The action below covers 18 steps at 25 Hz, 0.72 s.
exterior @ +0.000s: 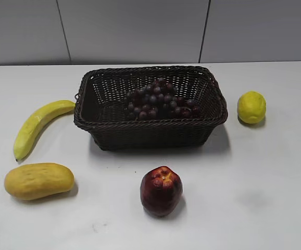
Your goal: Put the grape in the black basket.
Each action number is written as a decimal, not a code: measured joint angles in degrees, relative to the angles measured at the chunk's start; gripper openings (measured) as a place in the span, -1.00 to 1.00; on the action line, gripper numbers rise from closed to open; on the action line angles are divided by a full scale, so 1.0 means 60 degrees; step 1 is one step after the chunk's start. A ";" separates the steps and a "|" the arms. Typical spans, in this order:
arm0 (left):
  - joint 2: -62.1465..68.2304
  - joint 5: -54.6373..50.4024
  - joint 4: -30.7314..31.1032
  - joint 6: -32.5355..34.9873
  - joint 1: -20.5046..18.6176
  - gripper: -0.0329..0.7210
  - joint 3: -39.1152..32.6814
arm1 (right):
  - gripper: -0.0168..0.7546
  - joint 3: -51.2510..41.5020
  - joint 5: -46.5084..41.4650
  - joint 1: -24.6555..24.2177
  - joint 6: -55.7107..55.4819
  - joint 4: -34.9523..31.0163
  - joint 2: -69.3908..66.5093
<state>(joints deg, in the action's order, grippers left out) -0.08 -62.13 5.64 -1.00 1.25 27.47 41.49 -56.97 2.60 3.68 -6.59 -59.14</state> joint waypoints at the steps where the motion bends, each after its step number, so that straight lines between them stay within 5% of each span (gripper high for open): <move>1: 0.0000 0.0000 0.0000 0.0000 0.0000 -0.29 0.0000 | 0.48 -0.0237 0.0000 0.0000 -0.0032 0.0000 0.0295; 9: 0.0000 0.0000 0.0000 0.0000 0.0000 -0.29 0.0000 | 0.49 -0.1914 -0.0158 0.0000 -0.0144 0.0000 0.2921; 18: 0.0000 0.0000 0.0000 0.0000 0.0000 -0.29 0.0000 | 0.50 -0.2122 -0.0362 0.0000 -0.0167 0.0000 0.5728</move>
<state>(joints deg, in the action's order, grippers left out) -0.08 -62.13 5.64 -1.00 1.25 27.47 28.76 -59.14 2.60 2.68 -6.59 -24.77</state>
